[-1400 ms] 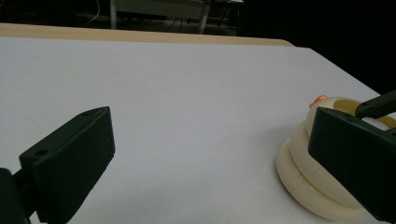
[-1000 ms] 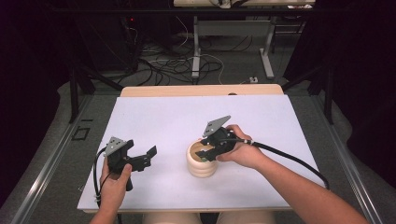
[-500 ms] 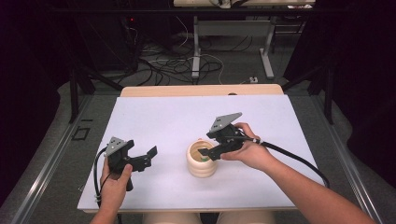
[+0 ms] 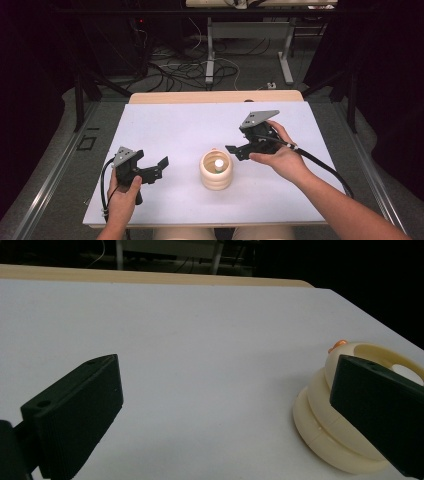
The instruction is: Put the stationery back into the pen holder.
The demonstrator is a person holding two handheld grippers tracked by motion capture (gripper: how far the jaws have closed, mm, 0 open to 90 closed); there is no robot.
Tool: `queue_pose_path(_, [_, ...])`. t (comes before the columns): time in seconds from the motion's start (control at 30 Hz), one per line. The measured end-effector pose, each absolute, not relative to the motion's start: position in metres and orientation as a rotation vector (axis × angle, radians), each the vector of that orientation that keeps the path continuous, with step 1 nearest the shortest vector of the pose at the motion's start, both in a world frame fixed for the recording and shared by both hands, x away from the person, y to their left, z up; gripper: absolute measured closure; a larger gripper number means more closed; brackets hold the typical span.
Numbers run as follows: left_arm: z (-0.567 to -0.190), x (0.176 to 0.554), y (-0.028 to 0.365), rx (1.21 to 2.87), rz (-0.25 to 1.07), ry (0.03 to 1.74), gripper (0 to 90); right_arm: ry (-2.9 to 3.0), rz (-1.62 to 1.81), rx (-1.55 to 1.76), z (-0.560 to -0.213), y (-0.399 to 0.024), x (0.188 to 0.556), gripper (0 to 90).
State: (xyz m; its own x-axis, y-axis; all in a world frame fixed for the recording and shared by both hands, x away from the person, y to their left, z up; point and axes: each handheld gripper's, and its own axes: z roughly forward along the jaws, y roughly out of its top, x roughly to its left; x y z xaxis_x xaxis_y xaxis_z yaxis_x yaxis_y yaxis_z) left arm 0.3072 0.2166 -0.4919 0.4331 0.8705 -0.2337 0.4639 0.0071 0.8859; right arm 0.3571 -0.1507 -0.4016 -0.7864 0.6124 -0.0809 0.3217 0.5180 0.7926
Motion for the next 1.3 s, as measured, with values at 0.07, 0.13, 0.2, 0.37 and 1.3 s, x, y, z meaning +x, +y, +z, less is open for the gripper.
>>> queue_pose_path(0.07, [-0.492, 0.307, 0.216, 1.628, 0.48, 1.188, 0.5, 2.379, 1.17, 0.794, -0.399, -0.155, 0.356, 19.4])
queue_pose_path(0.13, [-0.492, 0.307, 0.216, 1.629, 0.48, 1.187, 0.5, 2.354, 1.184, 0.84, -0.398, -0.161, 0.356, 16.4])
queue_pose_path(0.2, [-0.492, 0.307, 0.216, 1.629, 0.479, 1.188, 0.5, 2.325, 1.19, 0.869, -0.398, -0.168, 0.355, 14.6])
queue_pose_path(0.37, [-0.491, 0.307, 0.215, 1.631, 0.474, 1.189, 0.5, 2.267, 1.202, 0.912, -0.401, -0.184, 0.352, 6.7])
queue_pose_path(1.3, [-0.492, 0.306, 0.212, 1.639, 0.473, 1.175, 0.5, 2.057, 1.363, 1.179, -0.459, -0.239, 0.314, 0.0])
